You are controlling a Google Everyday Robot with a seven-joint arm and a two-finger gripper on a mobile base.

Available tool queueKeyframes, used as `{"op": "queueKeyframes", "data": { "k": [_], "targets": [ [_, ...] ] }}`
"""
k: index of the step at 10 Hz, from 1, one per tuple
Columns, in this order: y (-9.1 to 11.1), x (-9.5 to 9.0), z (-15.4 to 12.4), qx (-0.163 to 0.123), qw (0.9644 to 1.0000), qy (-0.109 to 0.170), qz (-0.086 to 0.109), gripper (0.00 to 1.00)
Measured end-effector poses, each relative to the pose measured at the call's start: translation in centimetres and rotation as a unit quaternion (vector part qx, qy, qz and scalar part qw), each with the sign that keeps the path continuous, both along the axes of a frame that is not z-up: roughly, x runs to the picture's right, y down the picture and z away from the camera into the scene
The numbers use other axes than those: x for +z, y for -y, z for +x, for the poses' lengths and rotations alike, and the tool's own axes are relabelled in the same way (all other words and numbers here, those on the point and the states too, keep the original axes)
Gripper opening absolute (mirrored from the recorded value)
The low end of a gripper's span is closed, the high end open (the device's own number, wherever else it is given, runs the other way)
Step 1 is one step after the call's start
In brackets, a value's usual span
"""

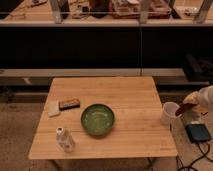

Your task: Place the pepper in the ceramic cup

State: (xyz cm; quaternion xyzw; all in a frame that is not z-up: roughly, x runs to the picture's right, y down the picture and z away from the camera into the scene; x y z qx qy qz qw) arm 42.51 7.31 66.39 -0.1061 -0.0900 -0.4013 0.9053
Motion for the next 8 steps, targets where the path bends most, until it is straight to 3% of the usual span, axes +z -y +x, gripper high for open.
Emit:
{"op": "queueKeyframes", "data": {
  "k": [8],
  "targets": [
    [0.6,1.9,2.5,-0.051,0.9965,0.056,0.036,0.42]
  ]
}}
